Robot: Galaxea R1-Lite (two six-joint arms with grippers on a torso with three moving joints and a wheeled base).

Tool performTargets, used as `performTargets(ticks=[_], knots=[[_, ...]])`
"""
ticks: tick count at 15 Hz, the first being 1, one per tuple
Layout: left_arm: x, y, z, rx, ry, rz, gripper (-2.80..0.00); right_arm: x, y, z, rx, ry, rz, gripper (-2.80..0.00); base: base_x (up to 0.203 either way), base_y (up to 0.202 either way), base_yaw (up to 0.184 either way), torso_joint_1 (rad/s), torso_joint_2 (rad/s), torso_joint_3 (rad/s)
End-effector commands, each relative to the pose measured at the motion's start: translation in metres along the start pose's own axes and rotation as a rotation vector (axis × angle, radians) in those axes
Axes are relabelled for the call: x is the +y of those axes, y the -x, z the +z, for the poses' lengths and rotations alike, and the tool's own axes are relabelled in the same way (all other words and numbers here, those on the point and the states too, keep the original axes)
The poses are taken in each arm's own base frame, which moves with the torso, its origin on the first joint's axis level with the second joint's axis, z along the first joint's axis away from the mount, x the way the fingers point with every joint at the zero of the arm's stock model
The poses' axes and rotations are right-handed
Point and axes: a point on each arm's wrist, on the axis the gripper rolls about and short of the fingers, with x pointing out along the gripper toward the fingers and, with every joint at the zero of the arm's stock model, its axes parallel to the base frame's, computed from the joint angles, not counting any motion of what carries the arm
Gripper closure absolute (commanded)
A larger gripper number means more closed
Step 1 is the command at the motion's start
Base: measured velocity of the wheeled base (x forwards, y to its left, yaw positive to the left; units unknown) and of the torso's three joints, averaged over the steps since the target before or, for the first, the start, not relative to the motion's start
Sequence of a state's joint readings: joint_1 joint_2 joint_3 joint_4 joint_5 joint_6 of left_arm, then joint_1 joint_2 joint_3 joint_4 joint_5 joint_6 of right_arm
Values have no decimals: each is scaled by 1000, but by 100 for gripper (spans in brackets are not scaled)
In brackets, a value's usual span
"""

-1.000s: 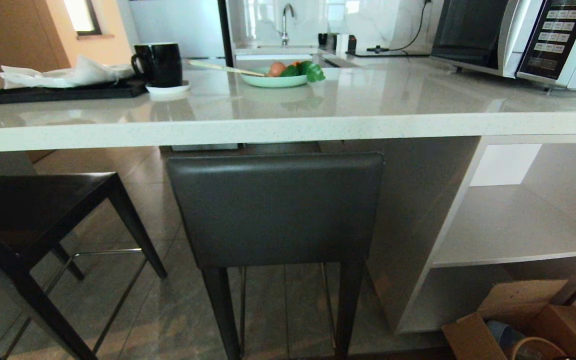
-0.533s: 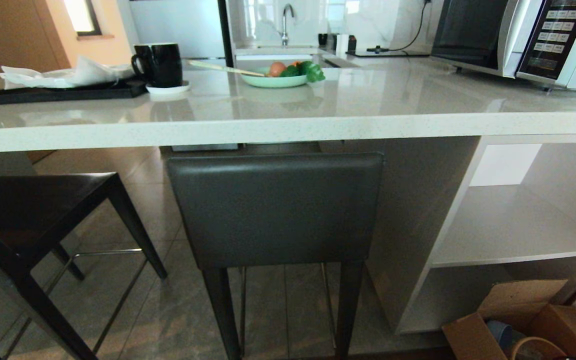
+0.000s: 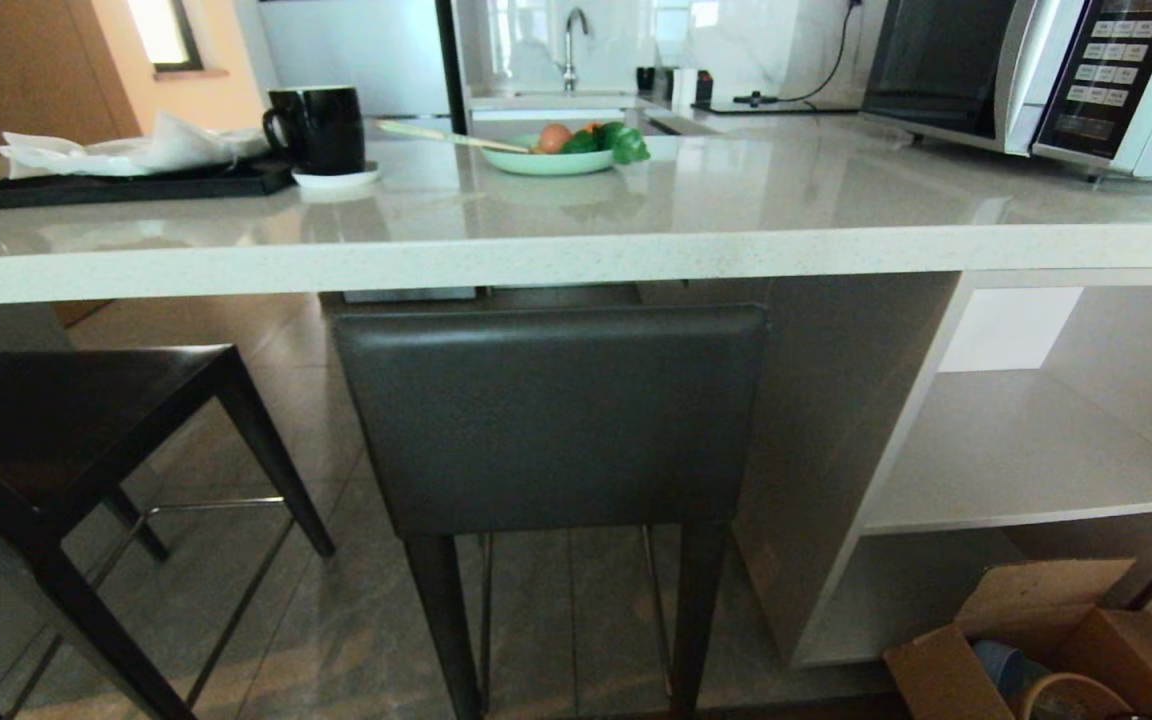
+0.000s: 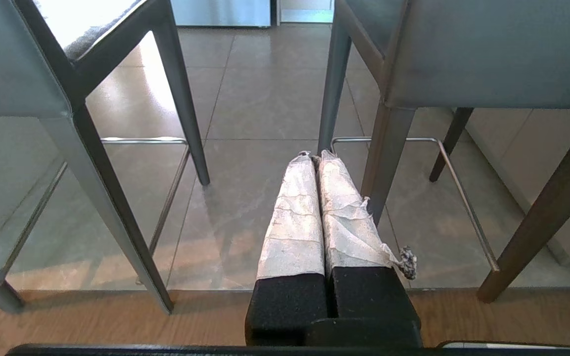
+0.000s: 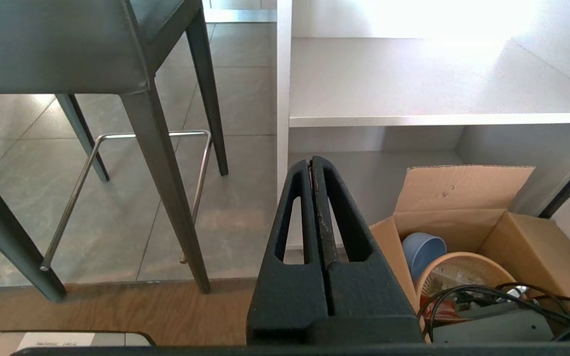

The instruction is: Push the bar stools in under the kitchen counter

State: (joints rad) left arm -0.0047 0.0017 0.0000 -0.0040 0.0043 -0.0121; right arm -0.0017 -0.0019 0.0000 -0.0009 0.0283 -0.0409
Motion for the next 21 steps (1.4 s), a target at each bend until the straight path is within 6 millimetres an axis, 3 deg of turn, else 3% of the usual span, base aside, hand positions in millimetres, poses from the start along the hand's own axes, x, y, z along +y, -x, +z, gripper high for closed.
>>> performTargets(ticks=[1,21], knots=[[0,0,0,4,1,0,0,0,0,0,1,1,1,0,0,0,0,0,0,0],[0,0,0,4,2,2,0,0,0,1,1,-7,-11,0,0,4,0,0,0,0]])
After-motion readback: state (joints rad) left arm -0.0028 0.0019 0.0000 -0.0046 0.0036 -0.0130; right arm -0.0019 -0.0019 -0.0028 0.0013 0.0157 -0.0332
